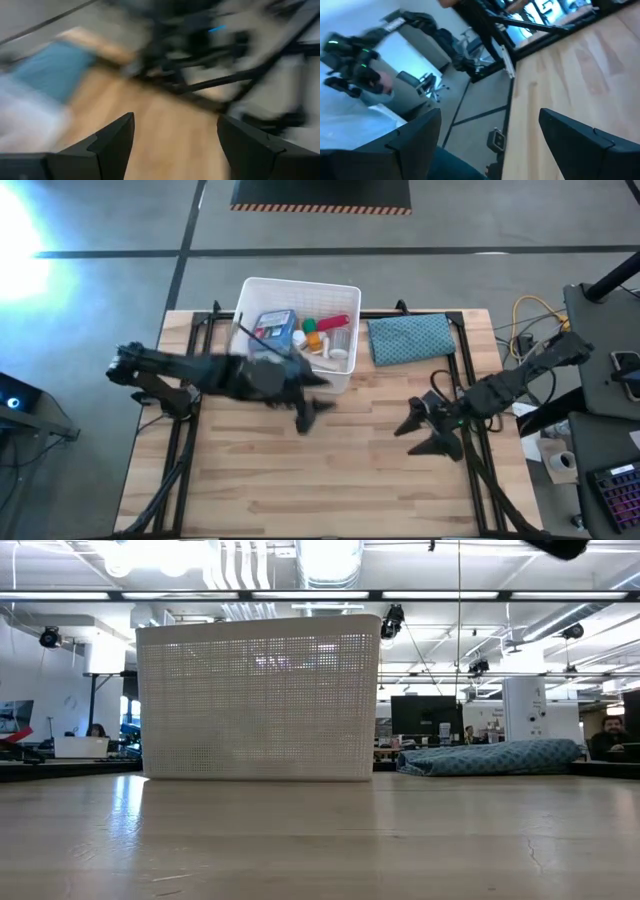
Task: Pick & place medical supplies in basket/bin
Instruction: Return to Home Position
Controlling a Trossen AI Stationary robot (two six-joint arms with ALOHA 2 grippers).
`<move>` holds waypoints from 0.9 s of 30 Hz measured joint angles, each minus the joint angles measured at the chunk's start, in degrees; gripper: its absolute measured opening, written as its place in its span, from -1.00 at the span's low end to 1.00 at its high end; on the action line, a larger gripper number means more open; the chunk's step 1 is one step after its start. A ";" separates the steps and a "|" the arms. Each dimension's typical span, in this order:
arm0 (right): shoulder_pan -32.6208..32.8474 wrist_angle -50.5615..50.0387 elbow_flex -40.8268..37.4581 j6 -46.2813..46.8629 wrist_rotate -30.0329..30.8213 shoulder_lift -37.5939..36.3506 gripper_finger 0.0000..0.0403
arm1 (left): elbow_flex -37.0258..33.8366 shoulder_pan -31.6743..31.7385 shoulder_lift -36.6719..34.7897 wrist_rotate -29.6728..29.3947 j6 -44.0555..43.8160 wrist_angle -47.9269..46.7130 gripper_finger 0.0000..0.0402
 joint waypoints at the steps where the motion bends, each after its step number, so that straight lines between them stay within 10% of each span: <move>1: 0.94 -0.07 -0.42 -0.30 0.93 -0.93 0.62 | -4.33 -0.33 -0.46 2.01 1.43 7.94 0.31; 7: 7.47 0.33 -5.59 2.90 7.88 -2.62 0.62 | -31.57 -1.80 -4.42 6.76 3.72 48.63 0.31; 13: 7.48 6.35 -9.17 -0.96 9.94 -7.38 0.62 | -50.90 1.69 -11.63 7.49 3.63 64.59 0.31; 27: 5.26 0.35 -16.96 -17.33 16.30 -34.22 0.62 | -73.54 11.44 -55.05 16.54 -0.85 43.87 0.31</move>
